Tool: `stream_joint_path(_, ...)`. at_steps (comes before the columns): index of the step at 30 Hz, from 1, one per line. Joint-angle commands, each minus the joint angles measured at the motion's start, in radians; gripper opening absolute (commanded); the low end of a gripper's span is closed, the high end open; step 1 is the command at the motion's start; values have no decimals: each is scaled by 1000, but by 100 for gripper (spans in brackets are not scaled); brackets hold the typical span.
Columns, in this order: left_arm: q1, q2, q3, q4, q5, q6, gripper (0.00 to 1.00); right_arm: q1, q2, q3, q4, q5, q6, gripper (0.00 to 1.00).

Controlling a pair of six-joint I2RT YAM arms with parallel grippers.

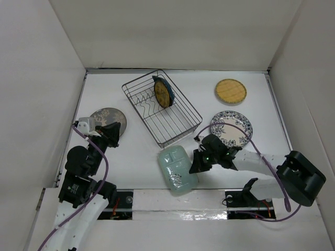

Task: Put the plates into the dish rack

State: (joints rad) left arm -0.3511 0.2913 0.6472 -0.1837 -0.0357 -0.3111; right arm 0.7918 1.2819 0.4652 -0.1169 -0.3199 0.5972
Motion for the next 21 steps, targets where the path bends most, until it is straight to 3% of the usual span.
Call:
stream_joint_path(1,3,-15,11,43,-12,9,10,6,16,-31,31,-7,15,5)
stream_joint_path(3,3,-15,11,43,-18,10,10,32,8,-45,19,-5,27,0)
stream_joint_path(8,3,-15,11,43,-17,7,11,122,-121,4,-135,30,41,0)
stream_joint_path(15,3,-15,19,46,-38,18,11,300,-404,263,-409,103,-23,0)
stream_joint_path(21,3,-29,17,47,-50,18,12,301,-353,519,-351,264,-153,0)
